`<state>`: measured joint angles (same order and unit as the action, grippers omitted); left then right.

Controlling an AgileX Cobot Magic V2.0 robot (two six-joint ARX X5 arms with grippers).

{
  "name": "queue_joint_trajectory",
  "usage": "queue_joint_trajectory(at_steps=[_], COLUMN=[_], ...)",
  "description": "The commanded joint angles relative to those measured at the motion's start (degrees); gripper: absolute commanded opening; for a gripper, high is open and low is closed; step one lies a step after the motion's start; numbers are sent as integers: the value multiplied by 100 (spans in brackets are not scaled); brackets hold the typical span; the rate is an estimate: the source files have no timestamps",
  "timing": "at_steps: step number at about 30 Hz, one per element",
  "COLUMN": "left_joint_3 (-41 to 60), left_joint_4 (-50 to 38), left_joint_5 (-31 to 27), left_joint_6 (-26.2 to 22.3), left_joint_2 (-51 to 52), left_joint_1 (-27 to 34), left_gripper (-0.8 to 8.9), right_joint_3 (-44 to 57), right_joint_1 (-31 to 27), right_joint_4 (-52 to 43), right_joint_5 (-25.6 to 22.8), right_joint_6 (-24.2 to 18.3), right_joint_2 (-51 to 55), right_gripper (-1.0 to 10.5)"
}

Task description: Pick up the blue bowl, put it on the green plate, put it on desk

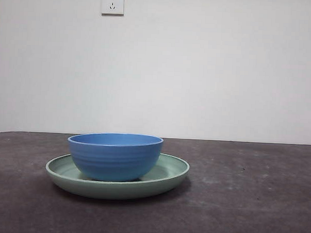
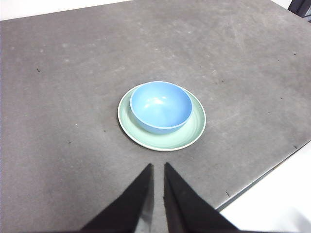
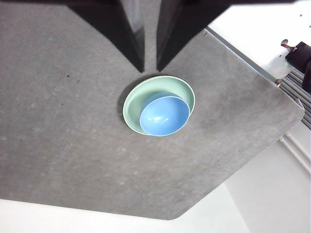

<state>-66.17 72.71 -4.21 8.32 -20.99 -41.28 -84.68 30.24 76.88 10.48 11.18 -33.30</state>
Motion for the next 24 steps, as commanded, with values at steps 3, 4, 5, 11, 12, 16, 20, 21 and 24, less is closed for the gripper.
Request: queue_joint_trajectory(at_steps=[3, 4, 5, 11, 12, 16, 20, 21, 24], left_joint_3=[-74, -74, -74, 79, 114, 503, 1246, 1460, 2273], left_joint_4=[-35, -35, -35, -195, -195, -212, -1134, -1460, -2717], left_joint_5=[-7, -7, -7, -9, -9, -57, -1239, -1506, -1729], left_joint_6=[26, 26, 26, 26, 28, -83, -1888, -2240, -2573], left_joint_2=[-42, -42, -42, 105, 157, 223, 249, 271, 378], left_joint_1=[-31, -31, -31, -42, 79, 879, 1788, 1956, 2439], left_gripper=[28, 28, 28, 28, 28, 21, 21, 21, 19], right_joint_3=[-85, -85, -85, -87, -87, -87, -87, -87, -87], right_joint_1=[35, 35, 35, 35, 35, 35, 35, 35, 35], right_joint_4=[407, 407, 407, 407, 407, 407, 407, 407, 407], right_joint_5=[2, 2, 2, 0, 2, 2, 0, 2, 2], right_joint_6=[37, 37, 37, 37, 37, 37, 37, 37, 37], right_joint_2=[-26, -26, -26, -26, -26, -26, -26, -26, -26], right_gripper=[28, 28, 28, 28, 28, 28, 28, 28, 28])
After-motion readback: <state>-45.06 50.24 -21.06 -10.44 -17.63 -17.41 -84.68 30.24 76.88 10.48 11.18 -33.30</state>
